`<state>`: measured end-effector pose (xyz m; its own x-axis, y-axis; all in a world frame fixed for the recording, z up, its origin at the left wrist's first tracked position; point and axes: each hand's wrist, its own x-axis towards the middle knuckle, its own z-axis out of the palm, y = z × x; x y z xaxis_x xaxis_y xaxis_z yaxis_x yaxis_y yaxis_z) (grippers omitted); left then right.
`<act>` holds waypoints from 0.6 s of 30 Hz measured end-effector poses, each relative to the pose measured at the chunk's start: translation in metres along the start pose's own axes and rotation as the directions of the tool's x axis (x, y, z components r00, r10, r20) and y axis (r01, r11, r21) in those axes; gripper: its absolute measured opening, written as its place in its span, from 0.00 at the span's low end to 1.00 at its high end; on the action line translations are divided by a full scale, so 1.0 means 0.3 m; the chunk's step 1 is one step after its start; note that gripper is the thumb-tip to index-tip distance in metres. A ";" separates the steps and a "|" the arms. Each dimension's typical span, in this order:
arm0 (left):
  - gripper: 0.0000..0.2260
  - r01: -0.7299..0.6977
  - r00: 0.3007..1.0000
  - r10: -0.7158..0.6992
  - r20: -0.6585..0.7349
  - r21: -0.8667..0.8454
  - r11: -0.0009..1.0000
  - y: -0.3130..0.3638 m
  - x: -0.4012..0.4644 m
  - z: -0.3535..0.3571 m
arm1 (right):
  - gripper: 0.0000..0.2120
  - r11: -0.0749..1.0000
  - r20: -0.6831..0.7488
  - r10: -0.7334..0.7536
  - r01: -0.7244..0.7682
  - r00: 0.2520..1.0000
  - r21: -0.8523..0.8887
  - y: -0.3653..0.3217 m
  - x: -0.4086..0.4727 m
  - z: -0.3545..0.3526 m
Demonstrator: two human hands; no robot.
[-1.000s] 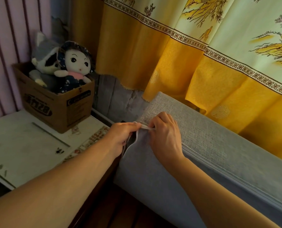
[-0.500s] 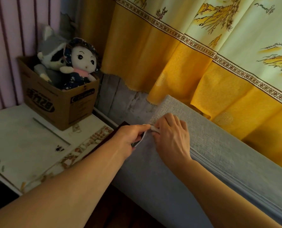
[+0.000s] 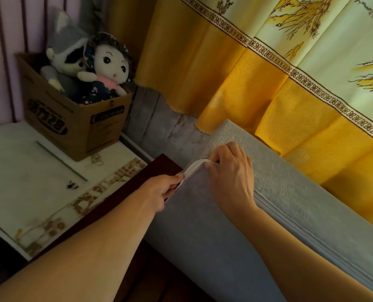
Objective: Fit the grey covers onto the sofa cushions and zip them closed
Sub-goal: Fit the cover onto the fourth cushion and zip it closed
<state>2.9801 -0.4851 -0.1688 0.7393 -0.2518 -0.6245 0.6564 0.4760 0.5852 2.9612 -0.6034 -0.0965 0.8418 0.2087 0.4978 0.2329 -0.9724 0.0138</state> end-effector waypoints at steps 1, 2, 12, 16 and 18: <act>0.14 -0.017 1.000 0.017 -0.021 0.017 1.000 -0.004 0.006 -0.004 | 0.05 0.999 -0.035 -0.032 0.031 0.999 -0.044 -0.007 -0.007 0.000; 0.19 -0.039 0.999 0.040 -0.025 0.040 0.998 -0.006 0.009 -0.007 | 0.08 0.990 -0.070 -0.102 0.094 0.992 -0.105 -0.016 -0.012 0.002; 0.18 -0.120 0.992 0.111 0.063 0.156 0.981 -0.034 0.091 -0.061 | 0.19 0.530 0.429 -0.445 0.617 0.786 -0.581 -0.037 -0.068 0.137; 0.18 -0.101 0.994 0.093 0.048 0.183 0.978 -0.063 0.160 -0.111 | 0.26 0.427 0.477 -0.434 0.641 0.764 -0.638 0.002 -0.127 0.205; 0.19 -0.095 0.995 0.092 0.025 0.195 0.976 -0.089 0.202 -0.137 | 0.28 0.345 0.558 -0.384 0.675 0.736 -0.652 -0.003 -0.156 0.241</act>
<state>3.0011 -0.4784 -0.2437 0.8002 -0.2279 -0.5547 0.5995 0.3241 0.7318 2.9568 -0.6049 -0.1826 0.8015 0.5853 -0.1225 0.3307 -0.2632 0.9063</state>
